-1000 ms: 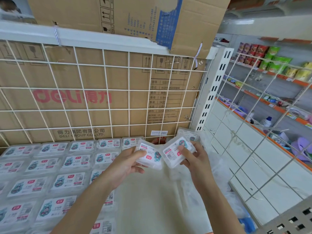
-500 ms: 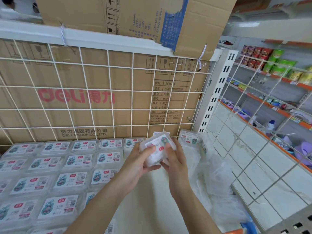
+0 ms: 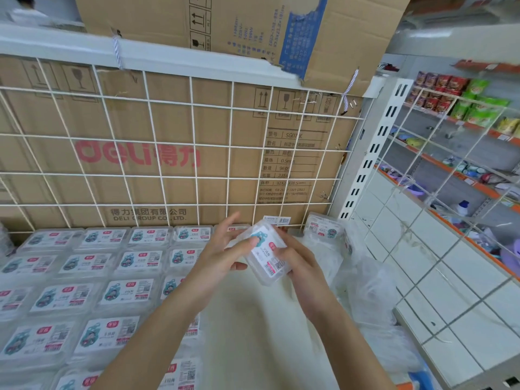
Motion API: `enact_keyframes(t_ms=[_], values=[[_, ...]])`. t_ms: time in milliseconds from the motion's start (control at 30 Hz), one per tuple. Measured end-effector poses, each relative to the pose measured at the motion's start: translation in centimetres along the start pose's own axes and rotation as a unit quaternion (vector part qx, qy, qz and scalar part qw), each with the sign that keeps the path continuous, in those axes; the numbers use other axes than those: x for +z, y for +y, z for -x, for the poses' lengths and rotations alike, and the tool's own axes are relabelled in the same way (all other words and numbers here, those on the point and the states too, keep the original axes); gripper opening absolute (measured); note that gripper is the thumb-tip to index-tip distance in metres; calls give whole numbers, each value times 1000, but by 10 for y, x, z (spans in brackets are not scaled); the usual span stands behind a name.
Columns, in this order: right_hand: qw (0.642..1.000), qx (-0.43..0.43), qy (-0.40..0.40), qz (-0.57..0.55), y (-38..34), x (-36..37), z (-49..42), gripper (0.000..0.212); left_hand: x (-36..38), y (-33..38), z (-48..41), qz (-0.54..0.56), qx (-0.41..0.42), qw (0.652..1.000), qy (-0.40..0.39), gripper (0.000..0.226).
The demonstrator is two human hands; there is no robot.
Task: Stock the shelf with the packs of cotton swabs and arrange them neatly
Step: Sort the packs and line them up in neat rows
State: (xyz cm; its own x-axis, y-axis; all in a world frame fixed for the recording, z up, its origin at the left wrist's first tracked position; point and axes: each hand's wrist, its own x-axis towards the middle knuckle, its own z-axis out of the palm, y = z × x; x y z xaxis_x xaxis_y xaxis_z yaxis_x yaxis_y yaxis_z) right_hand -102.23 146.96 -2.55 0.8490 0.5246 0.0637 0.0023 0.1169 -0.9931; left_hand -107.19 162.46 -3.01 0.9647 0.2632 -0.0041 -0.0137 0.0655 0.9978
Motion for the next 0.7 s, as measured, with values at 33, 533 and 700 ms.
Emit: enact_keyframes(t_ms=[33, 533, 700], values=[[1000, -6, -12, 6, -1, 0, 0, 40, -3, 0, 0, 2, 2, 1000, -11, 75], [992, 71, 101, 26, 31, 4, -22, 13, -42, -14, 6, -374, 76, 920, 95, 55], [981, 142, 91, 92, 59, 11, -41, 31, -65, -24, -5, -633, 10, 774, -34, 62]])
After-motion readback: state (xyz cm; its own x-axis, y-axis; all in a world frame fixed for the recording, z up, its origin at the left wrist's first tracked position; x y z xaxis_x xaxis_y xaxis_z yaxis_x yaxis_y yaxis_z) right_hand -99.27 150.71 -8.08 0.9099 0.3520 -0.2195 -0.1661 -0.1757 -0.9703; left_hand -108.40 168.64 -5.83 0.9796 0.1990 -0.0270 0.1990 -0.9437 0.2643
